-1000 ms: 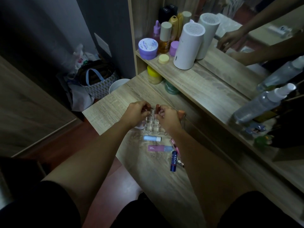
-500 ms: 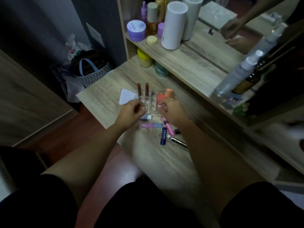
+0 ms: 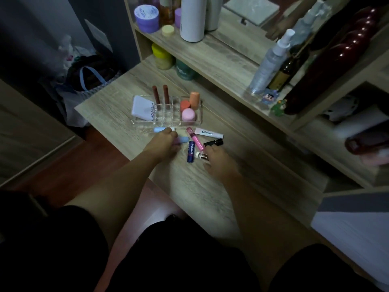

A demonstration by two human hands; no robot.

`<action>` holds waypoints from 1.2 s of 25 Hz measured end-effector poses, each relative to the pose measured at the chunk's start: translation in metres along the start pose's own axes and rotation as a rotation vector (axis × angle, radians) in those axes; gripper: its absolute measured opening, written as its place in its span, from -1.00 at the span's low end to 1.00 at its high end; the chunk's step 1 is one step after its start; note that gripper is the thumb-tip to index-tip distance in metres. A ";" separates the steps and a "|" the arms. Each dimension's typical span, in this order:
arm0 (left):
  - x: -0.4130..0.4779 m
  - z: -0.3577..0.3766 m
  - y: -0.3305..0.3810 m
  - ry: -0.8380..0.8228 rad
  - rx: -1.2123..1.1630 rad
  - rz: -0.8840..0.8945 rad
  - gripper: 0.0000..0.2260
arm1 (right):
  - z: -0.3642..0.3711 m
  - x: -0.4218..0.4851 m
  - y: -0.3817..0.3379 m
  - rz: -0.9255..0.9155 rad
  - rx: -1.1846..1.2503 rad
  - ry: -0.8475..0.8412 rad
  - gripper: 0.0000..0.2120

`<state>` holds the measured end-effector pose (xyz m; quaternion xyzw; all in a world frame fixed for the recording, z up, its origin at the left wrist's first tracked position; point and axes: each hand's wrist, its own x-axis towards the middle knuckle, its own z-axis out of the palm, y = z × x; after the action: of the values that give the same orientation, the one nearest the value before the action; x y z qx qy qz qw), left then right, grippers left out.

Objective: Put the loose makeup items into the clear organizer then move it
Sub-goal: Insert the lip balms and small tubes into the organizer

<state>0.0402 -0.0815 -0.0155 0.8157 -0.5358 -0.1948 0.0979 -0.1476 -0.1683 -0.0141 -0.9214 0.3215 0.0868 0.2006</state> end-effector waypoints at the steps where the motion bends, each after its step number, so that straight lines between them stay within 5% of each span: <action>1: 0.001 0.001 0.002 0.000 0.004 -0.014 -0.70 | 0.003 0.001 0.000 0.016 0.001 0.011 -0.69; 6: 0.000 0.007 0.010 0.001 0.047 -0.079 -0.72 | 0.007 -0.002 0.004 -0.010 0.050 0.019 -0.80; 10: -0.006 -0.007 0.006 -0.029 -0.032 -0.050 -0.63 | -0.014 0.000 0.004 -0.027 0.268 0.199 -0.79; 20: 0.002 -0.098 -0.021 0.399 -0.642 -0.210 -0.84 | -0.091 0.071 -0.050 0.046 0.938 0.361 -0.70; 30: 0.024 -0.078 -0.042 0.509 -0.611 -0.359 -0.81 | -0.066 0.127 -0.070 0.128 0.885 0.460 -0.76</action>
<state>0.1169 -0.0905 0.0348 0.8515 -0.2618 -0.1512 0.4284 -0.0030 -0.2173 0.0303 -0.7217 0.4190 -0.2512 0.4903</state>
